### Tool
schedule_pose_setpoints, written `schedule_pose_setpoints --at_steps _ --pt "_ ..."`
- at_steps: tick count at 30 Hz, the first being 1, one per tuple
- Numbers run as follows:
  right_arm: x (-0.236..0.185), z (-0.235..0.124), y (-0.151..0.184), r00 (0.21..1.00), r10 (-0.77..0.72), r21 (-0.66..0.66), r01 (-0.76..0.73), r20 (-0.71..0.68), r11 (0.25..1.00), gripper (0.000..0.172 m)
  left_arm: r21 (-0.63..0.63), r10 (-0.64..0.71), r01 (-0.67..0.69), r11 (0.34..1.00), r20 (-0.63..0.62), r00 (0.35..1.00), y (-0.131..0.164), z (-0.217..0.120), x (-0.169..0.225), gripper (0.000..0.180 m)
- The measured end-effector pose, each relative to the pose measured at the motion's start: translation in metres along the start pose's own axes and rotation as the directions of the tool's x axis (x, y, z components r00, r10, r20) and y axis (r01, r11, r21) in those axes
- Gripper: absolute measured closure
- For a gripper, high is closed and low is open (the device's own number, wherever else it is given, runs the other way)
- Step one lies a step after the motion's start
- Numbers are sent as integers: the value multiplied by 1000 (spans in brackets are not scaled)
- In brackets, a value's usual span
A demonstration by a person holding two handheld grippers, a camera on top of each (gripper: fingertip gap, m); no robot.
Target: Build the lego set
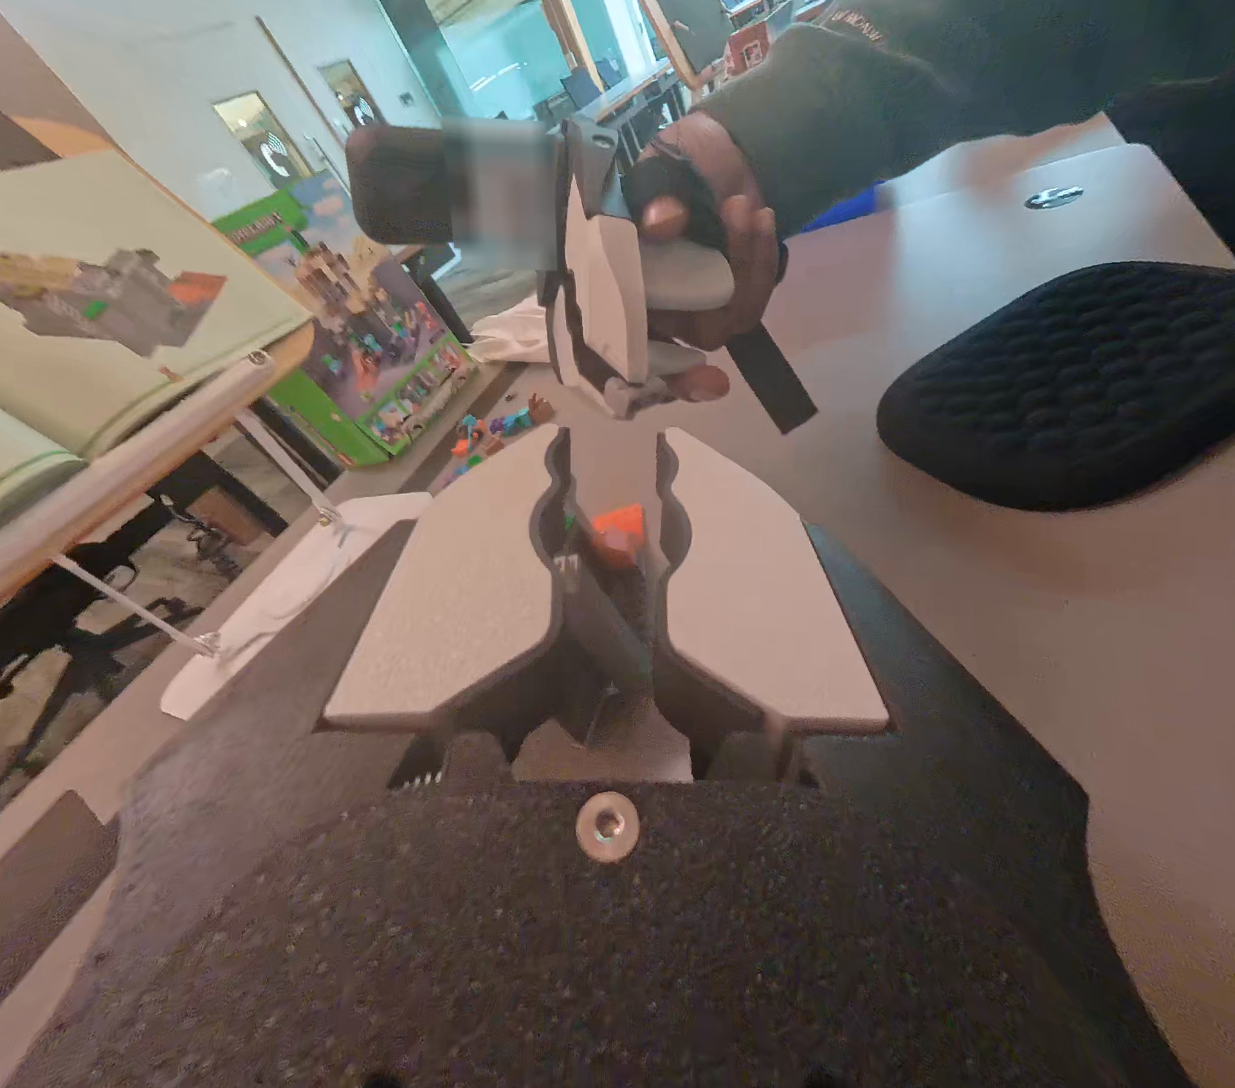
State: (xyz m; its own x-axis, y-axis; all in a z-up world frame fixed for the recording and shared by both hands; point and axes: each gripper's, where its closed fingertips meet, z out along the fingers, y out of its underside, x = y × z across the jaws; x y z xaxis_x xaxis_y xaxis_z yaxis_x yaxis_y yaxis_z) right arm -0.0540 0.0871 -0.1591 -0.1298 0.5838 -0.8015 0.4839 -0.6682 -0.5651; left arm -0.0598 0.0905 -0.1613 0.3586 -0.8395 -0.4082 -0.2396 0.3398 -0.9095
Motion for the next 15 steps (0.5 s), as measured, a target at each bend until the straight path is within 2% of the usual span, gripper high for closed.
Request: schedule_pose_setpoints --at_steps 6,10,15 --pt "-12 14 -5 998 38 57 -40 49 998 164 -19 60 -59 998 68 996 -6 4 4 154" --pt "-15 20 -12 997 55 118 -61 51 991 164 -53 96 -88 995 164 982 -7 2 -4 158" --pt "-10 19 -15 996 82 166 -86 31 982 164 -87 102 -86 993 211 972 -3 2 -9 162"
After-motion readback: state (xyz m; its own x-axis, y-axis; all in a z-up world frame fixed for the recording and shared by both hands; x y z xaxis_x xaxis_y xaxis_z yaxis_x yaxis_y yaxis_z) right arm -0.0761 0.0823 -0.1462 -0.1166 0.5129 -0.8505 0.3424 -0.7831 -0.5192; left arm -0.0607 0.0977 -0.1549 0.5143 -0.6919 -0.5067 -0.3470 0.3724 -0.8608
